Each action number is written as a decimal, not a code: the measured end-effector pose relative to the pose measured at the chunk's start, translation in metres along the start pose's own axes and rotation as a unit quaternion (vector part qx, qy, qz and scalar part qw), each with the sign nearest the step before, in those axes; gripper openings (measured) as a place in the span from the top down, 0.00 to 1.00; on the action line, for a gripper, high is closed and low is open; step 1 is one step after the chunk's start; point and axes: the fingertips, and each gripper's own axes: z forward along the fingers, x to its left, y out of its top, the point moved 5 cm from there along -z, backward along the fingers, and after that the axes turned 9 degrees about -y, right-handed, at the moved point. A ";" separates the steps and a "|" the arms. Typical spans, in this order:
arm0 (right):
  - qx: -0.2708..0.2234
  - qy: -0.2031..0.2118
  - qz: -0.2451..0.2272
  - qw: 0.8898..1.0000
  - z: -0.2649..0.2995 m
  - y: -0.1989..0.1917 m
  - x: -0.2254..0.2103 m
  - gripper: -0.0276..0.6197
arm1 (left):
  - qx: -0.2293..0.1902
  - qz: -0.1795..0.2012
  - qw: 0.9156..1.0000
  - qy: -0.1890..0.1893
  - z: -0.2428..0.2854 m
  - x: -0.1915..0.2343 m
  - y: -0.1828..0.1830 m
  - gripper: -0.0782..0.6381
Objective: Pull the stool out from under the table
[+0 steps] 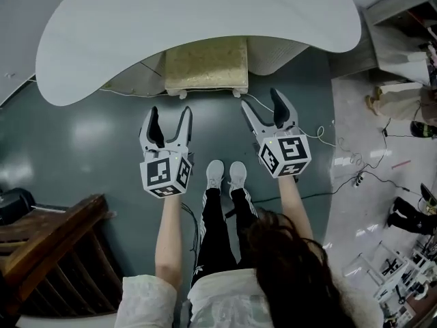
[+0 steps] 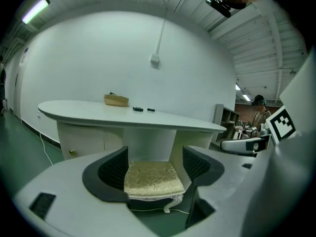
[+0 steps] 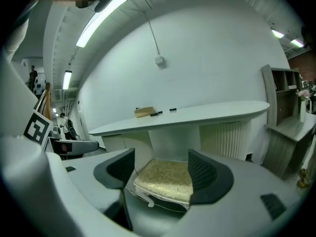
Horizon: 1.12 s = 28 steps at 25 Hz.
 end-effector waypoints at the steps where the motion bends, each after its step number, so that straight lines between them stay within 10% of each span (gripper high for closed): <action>1: 0.001 0.000 -0.001 1.000 0.011 -0.010 -0.002 0.44 | 0.000 -0.001 1.000 0.001 0.009 0.007 -0.011 0.44; 20: 0.093 -0.019 -0.005 0.995 0.073 -0.246 -0.038 0.44 | 0.060 -0.014 0.998 0.023 0.068 0.072 -0.244 0.44; 28: 0.114 -0.020 -0.013 0.993 0.088 -0.283 -0.043 0.44 | 0.085 -0.019 0.996 0.007 0.076 0.067 -0.286 0.44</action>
